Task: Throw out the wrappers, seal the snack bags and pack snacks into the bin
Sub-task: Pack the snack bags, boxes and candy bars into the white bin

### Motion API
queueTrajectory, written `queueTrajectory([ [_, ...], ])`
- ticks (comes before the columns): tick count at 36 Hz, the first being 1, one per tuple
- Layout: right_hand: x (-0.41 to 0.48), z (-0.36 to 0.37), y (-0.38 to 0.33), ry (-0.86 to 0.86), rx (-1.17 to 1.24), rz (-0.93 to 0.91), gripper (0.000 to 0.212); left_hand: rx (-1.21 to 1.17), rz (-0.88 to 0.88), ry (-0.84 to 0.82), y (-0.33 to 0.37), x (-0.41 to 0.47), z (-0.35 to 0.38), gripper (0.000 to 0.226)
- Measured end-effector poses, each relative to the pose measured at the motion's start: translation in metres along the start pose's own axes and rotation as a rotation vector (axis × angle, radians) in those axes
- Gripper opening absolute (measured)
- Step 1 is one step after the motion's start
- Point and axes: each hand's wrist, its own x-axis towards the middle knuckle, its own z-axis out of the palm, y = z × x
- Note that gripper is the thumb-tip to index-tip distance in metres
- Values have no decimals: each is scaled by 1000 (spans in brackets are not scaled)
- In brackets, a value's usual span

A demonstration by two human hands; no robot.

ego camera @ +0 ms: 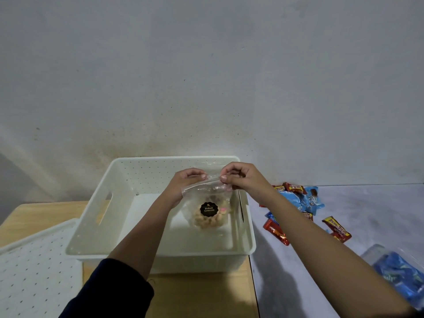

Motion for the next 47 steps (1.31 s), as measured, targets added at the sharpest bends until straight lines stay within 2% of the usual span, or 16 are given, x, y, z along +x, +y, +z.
queueTrajectory([
  [4, 2, 0, 6, -28, -104, 57, 4, -23, -3, -22, -5, 0, -6, 11],
  [7, 1, -9, 18, -23, -338, 97, 3, -68, -9, -31, -8, 0, -8, 11],
  [10, 2, -14, 26, 48, -597, 19, 5, -75, -13, -44, -8, 1, -8, 11],
  [15, 6, -17, 36, 60, -807, -41, 8, -35, -9, -85, -6, 6, 2, 10],
  [20, 7, -16, 42, 91, -862, -67, 7, 31, 4, -104, -5, 9, 14, 11],
  [25, 8, -13, 45, 43, -955, -41, 11, 133, 5, -70, -16, 9, 17, 8],
  [41, 7, -10, 47, 32, -956, -40, 13, 437, 91, -49, -10, 4, 13, 15],
  [47, -3, -14, 45, 34, -908, -46, 19, 637, 117, -24, 4, -6, 16, 14],
])
